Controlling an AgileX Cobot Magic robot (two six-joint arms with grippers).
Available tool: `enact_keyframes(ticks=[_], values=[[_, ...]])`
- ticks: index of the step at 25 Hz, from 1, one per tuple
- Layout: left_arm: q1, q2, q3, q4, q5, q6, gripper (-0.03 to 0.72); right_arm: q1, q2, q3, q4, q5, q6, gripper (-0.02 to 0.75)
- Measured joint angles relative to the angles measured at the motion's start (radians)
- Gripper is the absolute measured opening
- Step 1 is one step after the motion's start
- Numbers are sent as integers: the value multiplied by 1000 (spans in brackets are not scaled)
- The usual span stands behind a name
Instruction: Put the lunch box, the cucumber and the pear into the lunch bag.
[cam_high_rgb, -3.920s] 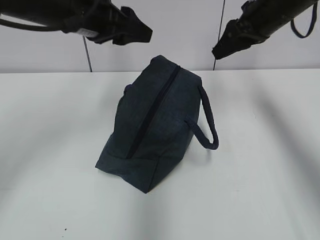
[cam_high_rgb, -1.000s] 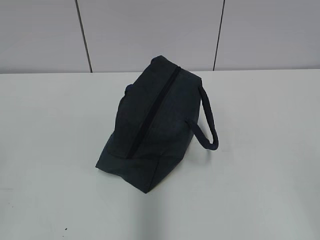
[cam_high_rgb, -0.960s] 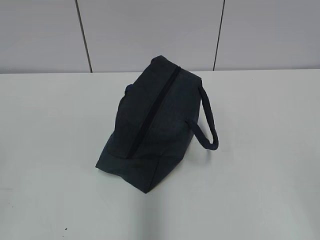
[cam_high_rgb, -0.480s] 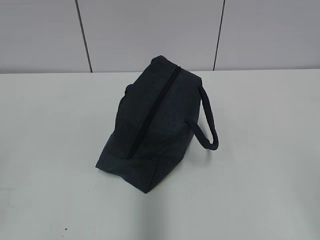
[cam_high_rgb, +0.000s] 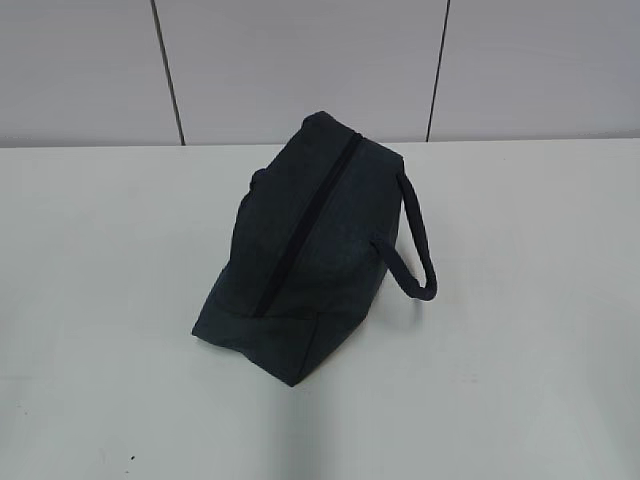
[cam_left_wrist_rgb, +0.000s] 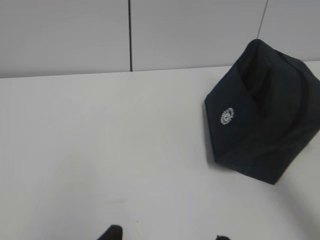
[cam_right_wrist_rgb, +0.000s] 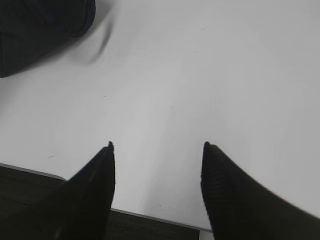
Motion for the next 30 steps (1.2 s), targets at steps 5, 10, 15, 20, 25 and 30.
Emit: enact_keyframes(ticks=[5, 10, 15, 20, 25, 30], values=[[178, 0, 0, -1, -1, 0, 316, -53, -9, 0, 0, 0, 2, 435], [288, 0, 0, -1, -2, 0, 287, -62, -12, 0, 0, 0, 2, 435], [294, 0, 0, -1, -2, 0, 262, -62, -12, 0, 0, 0, 2, 435], [294, 0, 0, -1, -2, 0, 256, -62, -12, 0, 0, 0, 2, 435], [294, 0, 0, -1, -2, 0, 256, -62, -12, 0, 0, 0, 2, 435], [294, 0, 0, -1, -2, 0, 256, -62, -12, 0, 0, 0, 2, 435]])
